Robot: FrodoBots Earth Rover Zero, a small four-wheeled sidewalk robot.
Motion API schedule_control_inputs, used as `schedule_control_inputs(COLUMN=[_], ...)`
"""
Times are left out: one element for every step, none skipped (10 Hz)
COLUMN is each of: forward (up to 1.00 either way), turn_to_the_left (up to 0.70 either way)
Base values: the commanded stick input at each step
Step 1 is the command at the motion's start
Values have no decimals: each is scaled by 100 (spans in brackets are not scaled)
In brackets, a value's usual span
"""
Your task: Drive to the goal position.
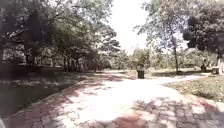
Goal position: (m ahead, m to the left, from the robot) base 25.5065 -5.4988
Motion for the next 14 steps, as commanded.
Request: schedule_control_inputs(forward=[70, 70, 70, 70, 70, 70, 70, 70, 70, 70, 70, 70, 70, 70], turn_to_the_left=[0, 0, 0, 0, 0, 0, 0, 0, 0, 0, 0, 0, 0, 0])
